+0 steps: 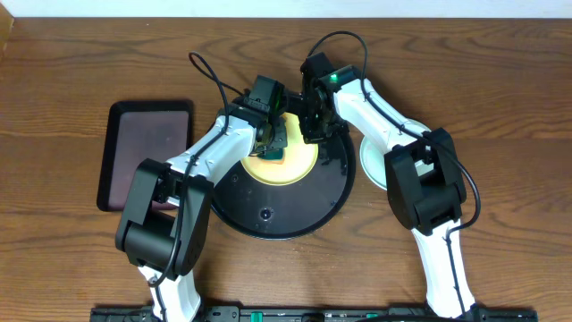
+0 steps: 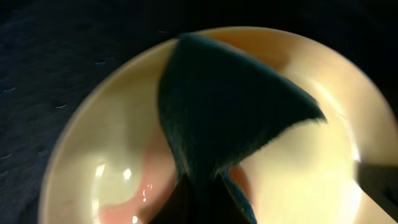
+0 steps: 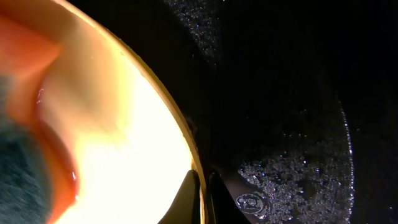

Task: Clean dirty plates on tray and stack at the side
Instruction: 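Scrub the yellow plate with the sponge in the left gripper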

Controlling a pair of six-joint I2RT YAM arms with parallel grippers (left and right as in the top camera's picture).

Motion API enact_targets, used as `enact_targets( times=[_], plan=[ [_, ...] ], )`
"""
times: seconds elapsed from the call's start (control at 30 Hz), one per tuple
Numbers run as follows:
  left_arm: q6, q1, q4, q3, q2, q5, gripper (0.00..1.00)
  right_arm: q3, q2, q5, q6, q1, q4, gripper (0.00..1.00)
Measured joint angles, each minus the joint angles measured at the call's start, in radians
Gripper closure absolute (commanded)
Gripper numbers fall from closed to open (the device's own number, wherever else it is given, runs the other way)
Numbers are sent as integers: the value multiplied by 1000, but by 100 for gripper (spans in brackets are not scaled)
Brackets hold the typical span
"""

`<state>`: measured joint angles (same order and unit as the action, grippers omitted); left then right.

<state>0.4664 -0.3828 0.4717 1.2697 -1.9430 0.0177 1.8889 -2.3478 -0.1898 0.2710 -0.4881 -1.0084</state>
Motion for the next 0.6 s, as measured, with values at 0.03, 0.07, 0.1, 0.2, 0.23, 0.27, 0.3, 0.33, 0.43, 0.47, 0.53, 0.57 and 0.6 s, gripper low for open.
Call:
enact_targets(
  times=[0.03, 0.07, 0.1, 0.2, 0.23, 0.27, 0.3, 0.33, 0.43, 0.47, 0.53, 0.57, 0.6],
  plan=[
    [12, -1, 10, 0, 0, -15, 93, 0, 0, -2, 0, 0, 0, 99],
    [26, -2, 24, 2, 0, -26, 93, 0, 0, -4, 0, 0, 0, 99],
    [33, -4, 43, 5, 0, -38, 93, -1, 0, -5, 0, 0, 1, 99],
    [43, -4, 121, 15, 0, -64, 92, -1, 0, -10, 0, 0, 3, 99],
    [41, -4, 142, 18, 0, -65, 93, -1, 0, -12, 0, 0, 4, 99],
    [25, -3, 159, 21, 0, -53, 93, -1, 0, -13, 0, -1, 5, 99],
    [2, -2, 169, 22, 0, -39, 93, -1, 0, -15, 0, -1, 5, 99],
    [-25, 1, 176, 23, 0, -15, 93, -1, 0, -16, 0, -1, 5, 99],
    [-110, 18, 180, 24, 0, 72, 93, -2, 0, -16, 0, -2, 5, 99],
    [-131, 22, 177, 24, 0, 95, 93, -2, 0, -16, 0, -2, 5, 99],
    [-161, 27, 159, 23, 0, 130, 93, -2, 0, -16, 0, -2, 4, 99],
    [-175, 27, 143, 19, 0, 145, 93, -2, 0, -16, 0, -2, 4, 99],
    [-182, 27, 124, 16, 0, 158, 93, -2, 0, -16, 0, -2, 3, 99]
  ],
)
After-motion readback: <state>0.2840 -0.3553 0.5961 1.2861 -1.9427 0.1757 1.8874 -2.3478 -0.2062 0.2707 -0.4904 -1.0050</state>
